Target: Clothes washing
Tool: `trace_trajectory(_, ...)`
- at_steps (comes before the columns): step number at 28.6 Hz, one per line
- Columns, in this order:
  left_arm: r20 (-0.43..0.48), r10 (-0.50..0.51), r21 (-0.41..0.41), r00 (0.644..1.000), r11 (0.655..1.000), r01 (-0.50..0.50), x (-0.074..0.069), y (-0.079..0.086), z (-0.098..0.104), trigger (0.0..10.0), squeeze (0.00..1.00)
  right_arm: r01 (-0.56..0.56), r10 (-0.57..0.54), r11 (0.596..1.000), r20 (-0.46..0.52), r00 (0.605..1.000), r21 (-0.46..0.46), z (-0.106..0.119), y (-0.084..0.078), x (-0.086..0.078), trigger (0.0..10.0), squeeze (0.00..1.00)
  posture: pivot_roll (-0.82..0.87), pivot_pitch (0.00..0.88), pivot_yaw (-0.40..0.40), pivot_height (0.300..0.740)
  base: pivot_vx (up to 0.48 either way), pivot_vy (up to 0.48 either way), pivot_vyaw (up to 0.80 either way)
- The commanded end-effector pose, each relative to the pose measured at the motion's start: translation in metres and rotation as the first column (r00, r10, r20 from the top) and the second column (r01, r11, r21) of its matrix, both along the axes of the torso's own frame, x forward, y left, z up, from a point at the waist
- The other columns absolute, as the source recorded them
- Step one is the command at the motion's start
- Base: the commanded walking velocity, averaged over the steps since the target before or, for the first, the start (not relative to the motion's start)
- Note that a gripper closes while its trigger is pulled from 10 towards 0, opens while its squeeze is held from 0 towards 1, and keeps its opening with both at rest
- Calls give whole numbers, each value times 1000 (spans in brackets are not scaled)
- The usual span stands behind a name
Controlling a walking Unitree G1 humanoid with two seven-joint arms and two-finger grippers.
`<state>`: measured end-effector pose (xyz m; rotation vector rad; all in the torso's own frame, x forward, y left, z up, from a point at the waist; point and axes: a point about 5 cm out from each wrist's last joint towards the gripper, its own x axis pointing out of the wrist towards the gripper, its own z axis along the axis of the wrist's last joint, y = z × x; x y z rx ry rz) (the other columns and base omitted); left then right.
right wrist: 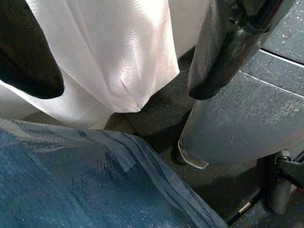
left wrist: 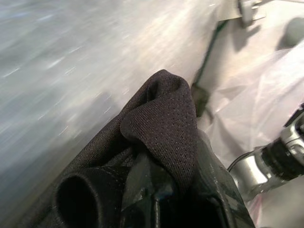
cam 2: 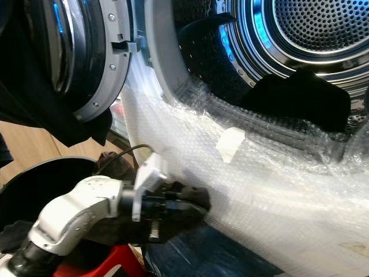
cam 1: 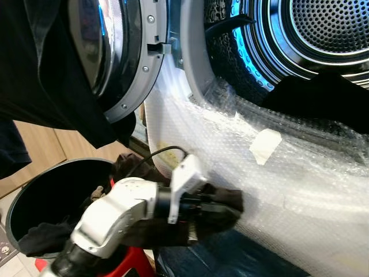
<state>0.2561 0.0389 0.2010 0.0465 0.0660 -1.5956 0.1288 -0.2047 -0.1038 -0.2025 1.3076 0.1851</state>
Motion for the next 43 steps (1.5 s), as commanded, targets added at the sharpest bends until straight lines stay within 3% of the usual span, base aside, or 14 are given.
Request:
trace_trajectory(1, 27, -51, -35, 998, 998, 52, -4, -10, 8, 0, 0, 1, -1, 1000, -7, 1000, 14, -2, 5, -3, 10000, 0, 47, 41, -67, 740, 0, 0, 0)
trace_trajectory(7, -29, -110, -54, 994, 993, 108, -18, -23, -1, 0, 0, -4, 4, 1000, -14, 1000, 9, -3, 4, -8, 10000, 0, 59, 47, -64, 740, 0, 0, 0)
trace_trajectory(14, -51, -112, -50, 992, 993, 110, -20, -26, -7, 0, 0, -6, 6, 1000, -15, 1000, 5, -4, 4, -11, 10000, 0, 46, 41, -60, 740, 0, 0, 0)
trace_trajectory(20, -122, -65, 2, 990, 998, 66, -25, -8, -26, 0, 0, -13, 13, 1000, -13, 1000, -5, -5, 3, -14, 10000, 0, 56, 44, -60, 740, 0, 0, 0)
trace_trajectory(23, -145, 38, 69, 989, 997, -29, -22, 15, -39, 0, 0, -46, 47, 999, 17, 999, -26, -2, -3, -9, 10000, 0, 61, 47, -64, 740, 0, 0, 0)
trace_trajectory(25, -141, 107, 136, 984, 987, -88, -21, 35, -47, 0, 0, -113, 114, 993, 63, 991, -22, 3, -11, 2, 10000, 0, 66, 47, -65, 740, 0, 0, 0)
trace_trajectory(30, -152, 163, 179, 975, 975, -135, -22, 49, -54, 0, 0, -266, 264, 964, 62, 962, 13, 10, -23, 9, 10000, 0, 52, 35, -68, 740, 0, 0, 0)
trace_trajectory(34, -155, 177, 186, 972, 971, -147, -23, 52, -57, 0, 0, -309, 302, 948, 90, 949, 71, 17, -28, 17, 10000, 0, 45, 29, -70, 740, 0, 0, 0)
trace_trajectory(36, -153, 196, 184, 969, 969, -167, -21, 54, -56, 0, 0, -419, 408, 898, 105, 907, 134, 24, -30, 20, 10000, 0, 45, 20, -79, 740, 0, 0, 0)
trace_trajectory(37, -153, 198, 183, 968, 969, -169, -21, 55, -56, 0, 0, -487, 470, 851, 129, 873, 195, 28, -29, 20, 10000, 0, 48, 15, -81, 740, 0, 0, 0)
trace_trajectory(38, -153, 198, 183, 968, 969, -169, -21, 55, -56, 0, 0, -487, 470, 851, 129, 873, 195, 28, -29, 20, 10000, 0, 48, 15, -81, 740, 0, 0, 0)
trace_trajectory(40, -155, 188, 178, 970, 971, -160, -23, 54, -55, 0, 0, -556, 508, 784, 229, 830, 275, 44, -25, 31, 10000, 20, 52, 0, -83, 740, 0, 0, 0)
trace_trajectory(42, -157, 187, 176, 970, 971, -159, -23, 54, -55, 0, 0, -568, 511, 774, 254, 821, 281, 48, -25, 34, 10000, 20, 52, 0, -82, 740, 0, 0, 0)
trace_trajectory(43, -160, 185, 177, 970, 972, -156, -24, 54, -56, 0, 0, -576, 499, 767, 303, 812, 283, 56, -23, 41, 10000, 1000, 44, 0, -76, 740, 0, 0, 0)
